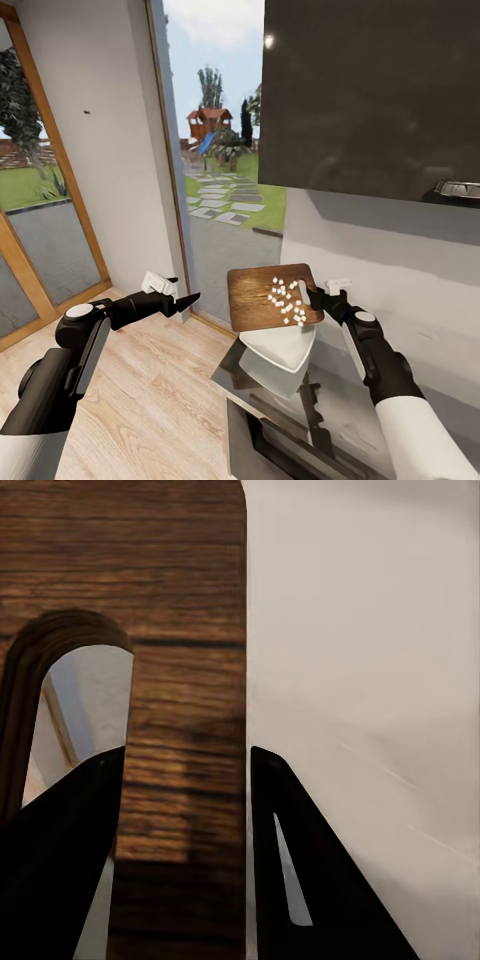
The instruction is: In the kitchen, take the Vidalia onion out of the sink, dice it on the chopping board with the paring knife, put the diced onion into the bowl on the countertop, then place both the paring knife and the chopping board into the sink.
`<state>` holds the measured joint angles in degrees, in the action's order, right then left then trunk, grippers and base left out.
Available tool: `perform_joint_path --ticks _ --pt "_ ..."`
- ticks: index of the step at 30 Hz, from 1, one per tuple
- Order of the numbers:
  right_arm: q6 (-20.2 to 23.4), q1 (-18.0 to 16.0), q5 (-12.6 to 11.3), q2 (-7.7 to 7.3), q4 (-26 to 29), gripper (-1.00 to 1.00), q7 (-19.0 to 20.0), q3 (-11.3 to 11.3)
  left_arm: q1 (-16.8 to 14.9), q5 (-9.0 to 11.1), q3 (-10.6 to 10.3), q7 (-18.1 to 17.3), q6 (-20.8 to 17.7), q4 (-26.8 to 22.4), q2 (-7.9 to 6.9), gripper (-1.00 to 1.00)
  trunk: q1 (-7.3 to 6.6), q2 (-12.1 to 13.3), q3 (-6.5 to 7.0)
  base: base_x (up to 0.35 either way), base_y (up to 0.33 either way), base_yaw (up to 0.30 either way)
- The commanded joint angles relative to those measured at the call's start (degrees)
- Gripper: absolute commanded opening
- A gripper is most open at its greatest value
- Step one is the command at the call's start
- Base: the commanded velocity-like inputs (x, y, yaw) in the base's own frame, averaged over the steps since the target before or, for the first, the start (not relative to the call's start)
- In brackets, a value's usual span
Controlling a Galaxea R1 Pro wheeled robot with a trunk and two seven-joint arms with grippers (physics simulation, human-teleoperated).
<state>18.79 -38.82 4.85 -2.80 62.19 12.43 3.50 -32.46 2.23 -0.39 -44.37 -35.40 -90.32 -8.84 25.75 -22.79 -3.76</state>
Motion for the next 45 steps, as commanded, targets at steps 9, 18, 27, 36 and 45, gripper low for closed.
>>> perform_joint_path --ticks 9,18,27,36,45 --pt "0.02 -0.06 0.51 0.29 -0.04 -1.0 0.46 0.12 -0.06 0.23 -0.05 0.03 -0.37 -0.03 -0.03 1.0 0.04 -0.14 -0.14 0.0 0.0 0.0" --pt "-0.11 -0.08 0.51 0.28 -0.03 -1.0 0.49 0.19 -0.06 0.23 -0.05 0.01 -0.37 -0.03 -0.03 1.0 0.04 -0.14 -0.14 0.0 0.0 0.0" --pt "-4.45 -0.05 0.51 0.29 -0.05 -1.0 0.42 0.11 -0.06 0.23 -0.05 0.07 -0.37 -0.03 -0.03 1.0 0.04 -0.14 -0.14 0.0 0.0 0.0" --pt "-4.63 -0.04 0.59 0.29 -0.06 -1.0 0.42 0.11 -0.06 0.23 -0.05 0.07 -0.37 -0.03 -0.03 1.0 0.04 -0.14 -0.14 0.0 0.0 0.0" --pt "-4.72 -0.05 0.68 0.27 -0.05 -1.0 0.4 0.16 -0.06 0.23 -0.02 0.07 -0.37 -0.03 -0.03 1.0 0.04 -0.14 -0.14 0.0 0.0 0.0"
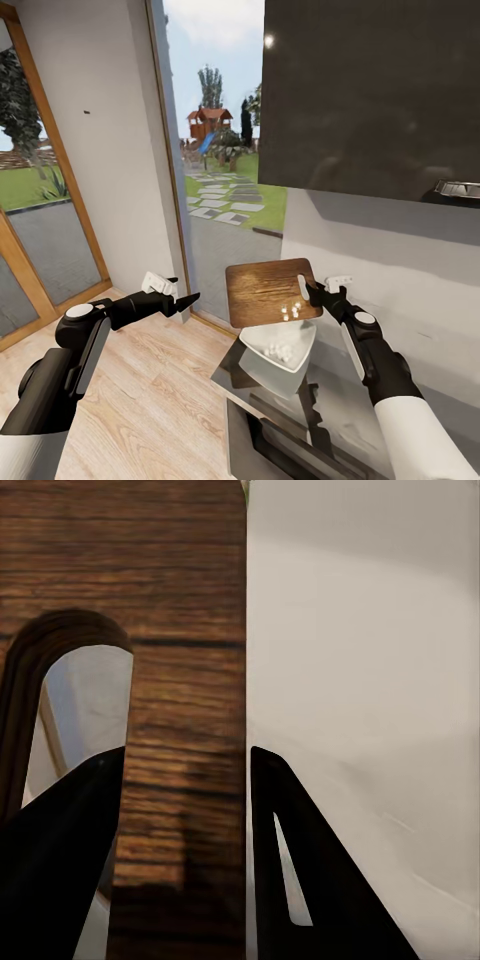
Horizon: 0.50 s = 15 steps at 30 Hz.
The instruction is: In the kitchen, take the Vidalia onion out of the sink, dice it on the chopping board with the paring knife, put the diced onion into the bowl on the countertop, then place both the paring knife and the chopping board into the sink.
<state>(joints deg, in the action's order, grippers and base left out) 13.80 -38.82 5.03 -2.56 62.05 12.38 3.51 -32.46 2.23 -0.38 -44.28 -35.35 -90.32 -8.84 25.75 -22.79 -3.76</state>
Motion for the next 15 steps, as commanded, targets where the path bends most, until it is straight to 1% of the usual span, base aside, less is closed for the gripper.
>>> perform_joint_path --ticks 1,4,9,15 --pt "0.27 -0.04 0.5 0.02 0.09 -1.0 0.46 0.13 -0.06 0.23 -0.04 -0.01 -0.42 -0.03 -0.03 1.0 0.04 -0.14 -0.14 0.0 0.0 0.0" --pt "0.16 -0.09 0.51 0.01 0.09 -1.0 0.45 0.11 -0.06 0.23 -0.03 -0.01 -0.42 -0.02 -0.03 1.0 0.04 -0.14 -0.14 0.0 0.0 0.0" --pt "-2.91 -0.1 0.51 0.01 0.09 -1.0 0.48 0.09 -0.06 0.23 -0.05 -0.01 -0.42 -0.03 -0.03 1.0 0.04 -0.14 -0.14 0.0 0.0 0.0" --pt "-3.4 -0.09 0.55 0.04 0.09 -1.0 0.48 0.09 -0.06 0.23 -0.06 -0.01 -0.42 -0.03 -0.03 1.0 0.04 -0.14 -0.14 0.0 0.0 0.0"
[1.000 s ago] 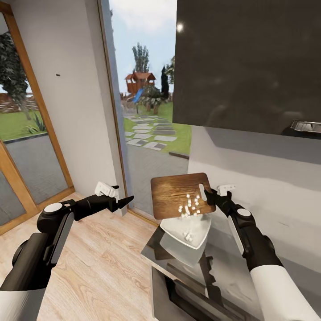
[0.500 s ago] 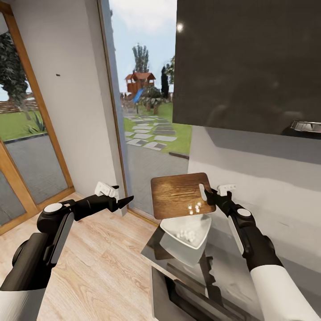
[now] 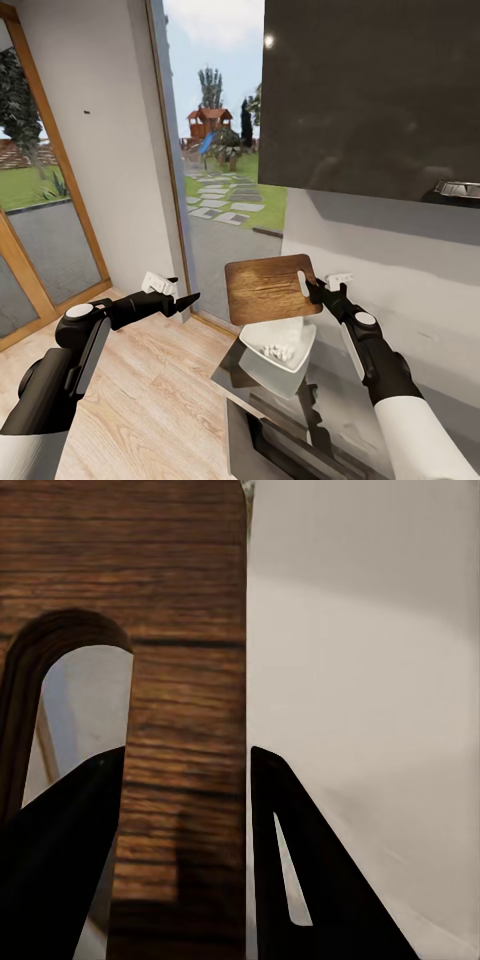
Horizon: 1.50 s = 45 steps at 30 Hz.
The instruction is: In the kitchen, take the Vidalia onion out of the sink, dice it on the chopping board with the paring knife, put the diced onion into the bowl on the countertop, then place both the paring knife and the chopping board into the sink.
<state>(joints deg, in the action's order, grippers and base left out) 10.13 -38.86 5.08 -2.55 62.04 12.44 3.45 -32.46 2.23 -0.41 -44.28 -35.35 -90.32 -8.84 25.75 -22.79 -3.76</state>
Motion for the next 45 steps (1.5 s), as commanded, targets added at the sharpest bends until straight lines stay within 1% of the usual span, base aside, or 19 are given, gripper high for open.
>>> perform_joint_path --ticks 1,12,15,16,18,19,20,22,23,24,25,26,30,33,34,40,43,45 --pt "0.27 -0.05 0.5 0.02 0.1 -1.0 0.42 0.15 -0.06 0.23 -0.03 -0.01 -0.42 -0.03 -0.03 1.0 0.04 -0.14 -0.14 0.0 0.0 0.0" --pt "0.43 -0.08 0.47 0.0 0.17 -1.0 0.47 0.29 -0.06 0.23 -0.03 -0.1 -0.5 -0.03 -0.03 1.0 0.04 -0.14 -0.14 0.0 0.0 0.0" --pt "1.83 -0.08 0.46 0.0 0.44 -1.0 0.48 0.61 -0.06 0.23 -0.03 -0.08 -0.51 -0.03 -0.03 1.0 0.04 -0.14 -0.14 0.0 0.0 0.0" --pt "3.07 -0.08 0.46 -0.03 0.54 -1.0 0.48 0.81 -0.06 0.23 -0.03 -0.09 -0.51 -0.03 -0.03 1.0 0.04 -0.14 -0.14 0.0 0.0 0.0" --pt "7.25 -0.08 0.46 -0.15 0.8 -1.0 0.52 1.7 -0.06 0.23 -0.03 -0.06 -0.51 -0.03 -0.03 1.0 0.04 -0.14 -0.14 0.0 0.0 0.0" --pt "12.28 -0.08 0.46 -0.27 2.4 -1.0 0.55 2.74 -0.06 0.23 -0.08 -0.04 -0.51 -0.03 -0.03 1.0 0.04 -0.14 -0.14 0.0 0.0 0.0" --pt "16.66 -0.08 0.46 -0.32 5.52 -1.0 0.61 3.77 -0.06 0.23 -0.1 -0.03 -0.51 -0.03 -0.03 1.0 0.04 -0.14 -0.14 0.0 0.0 0.0" --pt "21.46 -0.08 0.48 -0.37 7.97 -1.0 0.64 4.9 -0.06 0.23 -0.11 -0.02 -0.51 -0.03 -0.03 1.0 0.04 -0.14 -0.14 0.0 -0.074 0.0" --pt "24.36 -0.08 0.5 -0.42 8.74 -1.0 0.65 5.53 -0.06 0.23 -0.12 -0.02 -0.51 -0.03 -0.03 1.0 0.04 -0.14 -0.14 0.0 -0.177 0.0" --pt "28.13 -0.08 0.52 -0.52 9.71 -1.0 0.63 6.2 -0.06 0.23 -0.12 -0.02 -0.51 -0.03 -0.03 1.0 0.04 -0.14 -0.14 0.0 -0.243 0.0" --pt "30.26 -0.08 0.53 -0.65 10.52 -1.0 0.62 6.46 -0.06 0.23 -0.1 -0.01 -0.51 -0.03 -0.03 1.0 0.04 -0.14 -0.14 0.0 -0.268 0.0" --pt "31.2 -0.08 0.53 -0.71 10.95 -1.0 0.61 6.55 -0.06 0.23 -0.09 -0.01 -0.51 -0.03 -0.03 1.0 0.04 -0.14 -0.14 0.0 -0.274 0.0" --pt "37.35 -0.08 0.54 -0.91 13.86 -1.0 0.58 6.79 -0.06 0.23 -0.01 -0.06 -0.51 -0.03 -0.03 1.0 0.04 -0.14 -0.14 0.0 -0.223 0.0" --pt "40.49 -0.08 0.58 -0.99 15.02 -1.0 0.57 6.87 -0.06 0.23 0.03 -0.08 -0.51 -0.03 -0.03 1.0 0.04 -0.14 -0.14 0.0 -0.124 -0.026" --pt "42.6 -0.08 0.62 -1.22 16.63 -1.0 0.57 6.9 -0.06 0.23 0.0 -0.1 -0.51 -0.03 -0.03 1.0 0.04 -0.14 -0.14 0.0 -0.031 -0.205" --pt "44.77 -0.08 0.63 -1.87 17.81 -1.0 0.57 6.95 -0.06 0.23 0.06 -0.1 -0.51 -0.03 -0.03 1.0 0.04 -0.14 -0.14 0.0 -0.009 -0.261" --pt "45.51 -0.08 0.6 -3.54 18.16 -1.0 0.57 6.99 -0.06 0.23 0.12 -0.1 -0.51 -0.03 -0.03 1.0 0.04 -0.14 -0.14 0.0 -0.001 -0.283" --pt "46.0 -0.08 0.59 -4.37 18.27 -1.0 0.59 7.03 -0.06 0.23 0.13 -0.1 -0.51 -0.03 -0.04 1.0 0.04 -0.14 -0.14 0.0 0.0 -0.285"
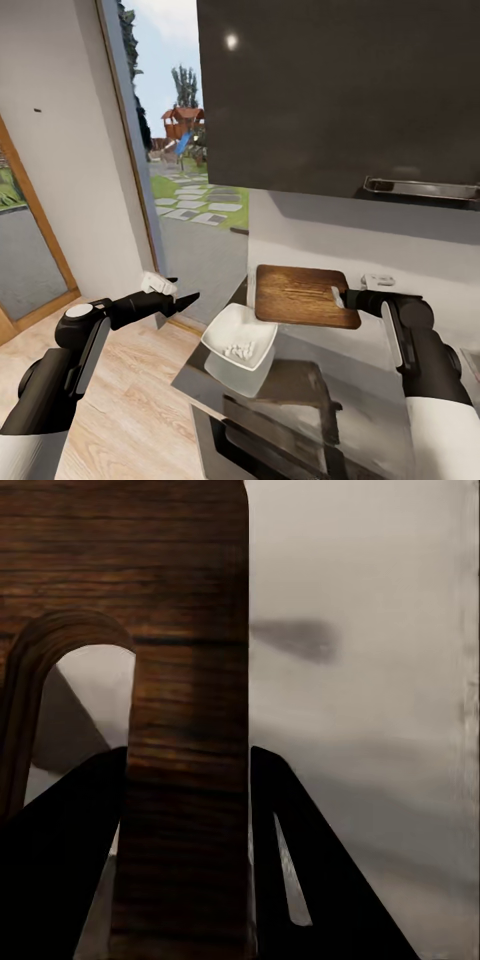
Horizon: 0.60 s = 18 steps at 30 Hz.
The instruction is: In the kitchen, take the Vidalia onion out of the sink, dice it on the chopping board with the paring knife, put the diced onion into the bowl on the countertop, then place both the paring knife and the chopping board into the sink.
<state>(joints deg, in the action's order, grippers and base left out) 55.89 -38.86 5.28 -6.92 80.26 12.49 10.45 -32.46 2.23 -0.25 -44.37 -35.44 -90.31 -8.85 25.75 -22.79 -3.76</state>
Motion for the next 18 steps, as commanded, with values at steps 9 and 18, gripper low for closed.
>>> perform_joint_path --ticks 9,18 --pt "1.14 -0.07 0.34 -1.24 0.5 -1.0 0.6 0.1 -0.06 0.23 -0.01 -0.01 -0.51 -0.04 -0.11 1.0 0.04 -0.14 -0.14 0.0 0.0 -0.288" --pt "1.2 -0.07 0.27 -1.34 0.68 -1.0 0.61 0.1 -0.06 0.23 -0.01 0.0 -0.51 -0.04 -0.11 1.0 0.04 -0.14 -0.06 0.0 0.0 -0.295"
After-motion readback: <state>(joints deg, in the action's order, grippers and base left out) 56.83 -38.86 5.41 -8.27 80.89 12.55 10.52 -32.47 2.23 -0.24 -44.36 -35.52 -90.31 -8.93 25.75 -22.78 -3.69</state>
